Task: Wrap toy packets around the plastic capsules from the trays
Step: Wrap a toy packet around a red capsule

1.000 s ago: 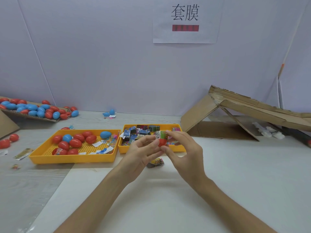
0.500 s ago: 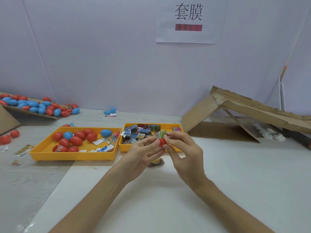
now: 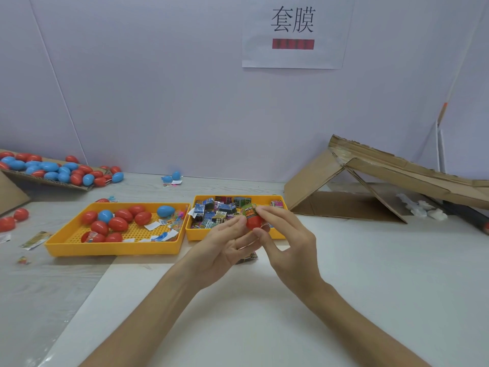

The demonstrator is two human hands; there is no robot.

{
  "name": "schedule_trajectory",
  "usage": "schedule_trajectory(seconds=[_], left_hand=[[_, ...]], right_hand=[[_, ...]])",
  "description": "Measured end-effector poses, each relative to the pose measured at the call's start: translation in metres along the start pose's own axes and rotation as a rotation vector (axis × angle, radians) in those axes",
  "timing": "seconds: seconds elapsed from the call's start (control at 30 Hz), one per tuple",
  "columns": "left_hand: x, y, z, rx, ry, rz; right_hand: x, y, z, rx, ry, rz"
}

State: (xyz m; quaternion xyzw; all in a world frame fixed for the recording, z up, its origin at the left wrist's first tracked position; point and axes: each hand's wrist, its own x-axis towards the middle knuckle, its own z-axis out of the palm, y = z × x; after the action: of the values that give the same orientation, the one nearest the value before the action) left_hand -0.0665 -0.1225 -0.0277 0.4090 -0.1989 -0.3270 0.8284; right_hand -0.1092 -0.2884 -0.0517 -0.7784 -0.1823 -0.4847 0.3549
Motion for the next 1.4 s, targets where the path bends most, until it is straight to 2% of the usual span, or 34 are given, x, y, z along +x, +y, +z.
schedule_trajectory(seconds=[0.47,0.7,0.93,1.1,1.4], left_hand=[[0.0001,-0.0013,-0.0016,0.060,-0.048,-0.051],[-0.0011,0.0005,-0.0012,0.037,-0.115,-0.028],[-0.0005,-0.0003,-0.0021,-0.051,-0.096,-0.089],[-0.0003,-0.0029,0.0023,0.077,-0.094,-0.051],[-0.0011,-0.0031,0.0032,0.093,-0.123,-0.036]], right_hand=[[-0.0010,0.0026,-0.0013,-0.014,0.069,-0.047],[0.0016,-0.0025,-0.0023,0.044,0.027,0.031],[0.0009,-0.0028,-0.0015,0.042,-0.036,0.031],[0.0000,0.0003,-0.0013,0.004,-0.016,-0.019],[0.0003,-0.0007,-0.0027,0.035,0.002,-0.021]])
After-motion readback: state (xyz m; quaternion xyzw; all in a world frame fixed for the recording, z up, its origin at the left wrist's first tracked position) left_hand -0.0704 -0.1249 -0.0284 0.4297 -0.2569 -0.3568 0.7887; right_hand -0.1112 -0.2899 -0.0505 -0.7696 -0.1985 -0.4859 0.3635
